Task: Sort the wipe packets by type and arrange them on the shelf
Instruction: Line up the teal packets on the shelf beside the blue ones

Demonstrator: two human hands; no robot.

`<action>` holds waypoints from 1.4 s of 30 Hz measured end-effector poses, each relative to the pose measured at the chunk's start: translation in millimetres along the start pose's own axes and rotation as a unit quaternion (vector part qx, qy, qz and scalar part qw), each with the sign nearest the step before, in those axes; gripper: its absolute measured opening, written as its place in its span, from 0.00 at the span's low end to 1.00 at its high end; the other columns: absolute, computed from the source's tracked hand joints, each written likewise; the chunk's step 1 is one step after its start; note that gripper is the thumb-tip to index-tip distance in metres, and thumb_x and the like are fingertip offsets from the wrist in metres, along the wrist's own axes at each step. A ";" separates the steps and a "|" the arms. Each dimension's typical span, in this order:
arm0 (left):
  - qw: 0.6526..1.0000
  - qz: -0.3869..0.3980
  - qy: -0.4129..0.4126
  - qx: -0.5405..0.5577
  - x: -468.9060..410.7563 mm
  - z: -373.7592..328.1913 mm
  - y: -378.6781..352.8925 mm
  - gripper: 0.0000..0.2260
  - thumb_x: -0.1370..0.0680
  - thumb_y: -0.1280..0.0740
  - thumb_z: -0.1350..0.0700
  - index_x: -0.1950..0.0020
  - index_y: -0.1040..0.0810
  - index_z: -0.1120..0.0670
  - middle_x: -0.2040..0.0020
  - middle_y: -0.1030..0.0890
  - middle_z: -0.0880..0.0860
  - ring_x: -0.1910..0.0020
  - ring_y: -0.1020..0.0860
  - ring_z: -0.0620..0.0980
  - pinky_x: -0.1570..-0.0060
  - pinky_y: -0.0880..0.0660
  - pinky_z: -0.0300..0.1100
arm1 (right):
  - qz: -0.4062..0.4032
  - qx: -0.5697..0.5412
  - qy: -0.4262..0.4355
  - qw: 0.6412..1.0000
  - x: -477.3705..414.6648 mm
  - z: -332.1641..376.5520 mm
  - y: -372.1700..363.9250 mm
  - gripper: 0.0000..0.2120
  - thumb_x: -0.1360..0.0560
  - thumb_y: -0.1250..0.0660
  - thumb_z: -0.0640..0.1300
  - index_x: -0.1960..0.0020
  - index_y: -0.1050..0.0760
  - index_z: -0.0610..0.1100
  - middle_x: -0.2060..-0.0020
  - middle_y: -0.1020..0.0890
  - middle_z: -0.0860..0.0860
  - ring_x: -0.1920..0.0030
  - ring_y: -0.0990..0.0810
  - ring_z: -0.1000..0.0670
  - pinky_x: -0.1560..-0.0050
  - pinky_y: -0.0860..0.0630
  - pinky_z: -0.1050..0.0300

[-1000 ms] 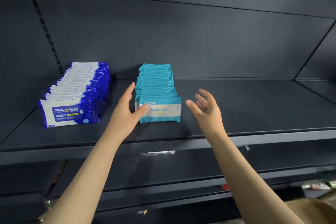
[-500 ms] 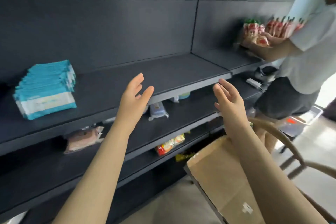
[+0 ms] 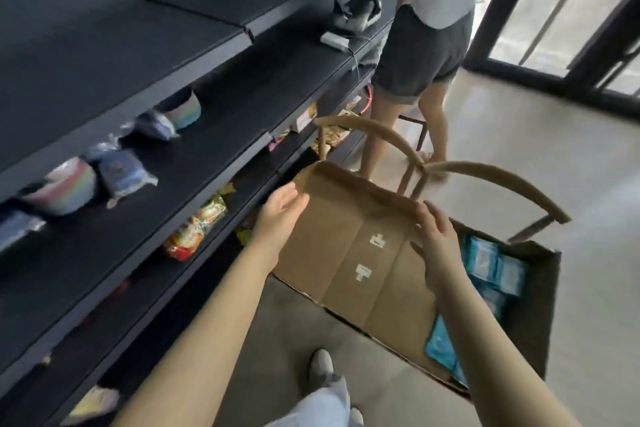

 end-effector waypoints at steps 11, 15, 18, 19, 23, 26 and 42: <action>0.965 0.148 0.189 -0.103 -64.7 144.2 -184.8 0.19 0.20 0.34 0.47 0.29 0.28 0.50 0.31 0.26 0.49 0.34 0.27 0.49 0.37 0.27 0.47 | -0.166 -0.014 -0.200 0.965 -68.5 -167.0 168.9 0.27 0.21 0.37 0.59 0.25 0.35 0.51 0.29 0.28 0.50 0.31 0.27 0.48 0.29 0.31 0.41; 0.938 0.216 0.215 -0.164 -78.1 186.7 -256.5 0.19 0.20 0.35 0.46 0.30 0.27 0.49 0.33 0.25 0.48 0.34 0.27 0.47 0.38 0.28 0.44 | -0.206 -0.019 -0.245 0.947 -101.9 -214.6 226.0 0.28 0.21 0.36 0.60 0.25 0.35 0.51 0.30 0.27 0.49 0.32 0.27 0.47 0.30 0.30 0.40; 0.925 0.238 0.228 -0.191 -93.4 215.0 -312.3 0.19 0.20 0.35 0.45 0.31 0.27 0.49 0.34 0.25 0.47 0.34 0.27 0.47 0.32 0.30 0.48 | -0.225 -0.001 -0.257 0.940 -141.3 -244.9 264.2 0.27 0.20 0.37 0.59 0.25 0.35 0.49 0.31 0.27 0.49 0.32 0.27 0.46 0.29 0.31 0.40; 0.922 0.243 0.230 -0.194 -99.2 223.0 -331.8 0.19 0.20 0.35 0.45 0.31 0.27 0.48 0.34 0.25 0.47 0.34 0.27 0.47 0.31 0.31 0.50 | -0.226 0.007 -0.258 0.939 -156.2 -253.4 275.3 0.27 0.20 0.38 0.59 0.25 0.35 0.48 0.31 0.27 0.49 0.31 0.27 0.46 0.29 0.31 0.40; 0.916 0.255 0.245 -0.189 -119.9 250.6 -410.2 0.18 0.20 0.35 0.46 0.31 0.27 0.49 0.35 0.24 0.47 0.35 0.27 0.46 0.31 0.31 0.49 | -0.222 0.017 -0.269 0.937 -209.8 -284.2 309.9 0.29 0.20 0.37 0.59 0.24 0.36 0.49 0.29 0.28 0.48 0.31 0.28 0.45 0.31 0.29 0.40; 0.910 0.267 0.263 -0.179 -133.1 271.8 -466.0 0.18 0.19 0.35 0.48 0.30 0.28 0.51 0.34 0.25 0.49 0.38 0.27 0.45 0.32 0.31 0.44 | -0.209 0.030 -0.277 0.937 -239.4 -302.3 320.8 0.28 0.20 0.38 0.58 0.23 0.38 0.50 0.29 0.28 0.47 0.31 0.28 0.44 0.31 0.29 0.41; 0.930 0.157 0.291 -0.162 -176.3 323.2 -521.9 0.16 0.19 0.35 0.61 0.31 0.28 0.58 0.37 0.22 0.54 0.46 0.23 0.47 0.62 0.30 0.32 | -0.262 0.190 -0.307 0.895 -277.0 -326.4 322.0 0.19 0.23 0.30 0.48 0.35 0.29 0.44 0.33 0.30 0.44 0.31 0.33 0.40 0.33 0.36 0.45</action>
Point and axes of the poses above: each hand's wrist, its own x-axis away from the middle knuckle, its own y-axis out of the back of the hand, z = x × y, the point moved 9 cm from there along -x, towards the middle knuckle
